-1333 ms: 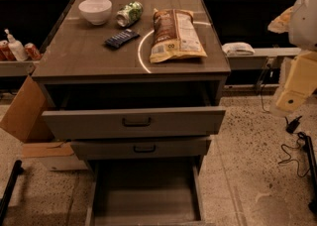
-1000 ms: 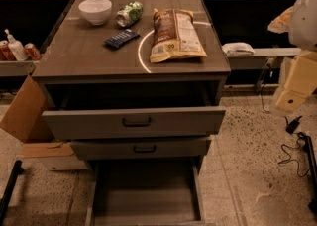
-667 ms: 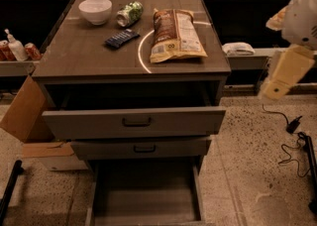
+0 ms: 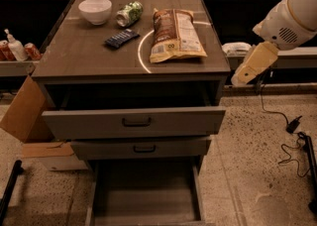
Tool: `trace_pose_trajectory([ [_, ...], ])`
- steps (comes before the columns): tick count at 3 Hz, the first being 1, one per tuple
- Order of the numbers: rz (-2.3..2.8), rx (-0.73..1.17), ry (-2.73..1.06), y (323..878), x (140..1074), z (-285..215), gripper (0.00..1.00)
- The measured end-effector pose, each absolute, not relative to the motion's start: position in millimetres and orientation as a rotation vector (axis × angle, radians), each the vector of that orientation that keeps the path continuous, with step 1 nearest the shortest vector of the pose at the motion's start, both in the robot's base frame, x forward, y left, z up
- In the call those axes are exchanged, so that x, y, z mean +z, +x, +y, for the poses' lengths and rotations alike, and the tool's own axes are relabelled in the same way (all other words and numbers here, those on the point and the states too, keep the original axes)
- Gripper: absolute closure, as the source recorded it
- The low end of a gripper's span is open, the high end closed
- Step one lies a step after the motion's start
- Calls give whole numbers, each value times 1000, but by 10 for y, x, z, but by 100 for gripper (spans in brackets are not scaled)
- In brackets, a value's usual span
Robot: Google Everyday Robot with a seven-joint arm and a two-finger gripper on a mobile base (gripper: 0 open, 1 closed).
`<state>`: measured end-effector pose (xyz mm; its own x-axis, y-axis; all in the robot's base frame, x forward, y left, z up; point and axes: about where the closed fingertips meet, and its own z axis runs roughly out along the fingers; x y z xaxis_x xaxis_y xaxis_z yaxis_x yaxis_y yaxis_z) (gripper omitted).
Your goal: Place brown chip bag into bottom drawer
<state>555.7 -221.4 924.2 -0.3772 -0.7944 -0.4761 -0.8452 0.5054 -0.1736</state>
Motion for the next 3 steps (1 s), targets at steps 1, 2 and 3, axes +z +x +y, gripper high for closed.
trace_pose_trajectory([
  [1, 2246, 134, -1341, 5559, 9243, -2214, 0],
  [2, 2232, 153, -1257, 5792, 9290, -2169, 0],
  [3, 2237, 177, -1165, 6055, 9303, -2128, 0],
])
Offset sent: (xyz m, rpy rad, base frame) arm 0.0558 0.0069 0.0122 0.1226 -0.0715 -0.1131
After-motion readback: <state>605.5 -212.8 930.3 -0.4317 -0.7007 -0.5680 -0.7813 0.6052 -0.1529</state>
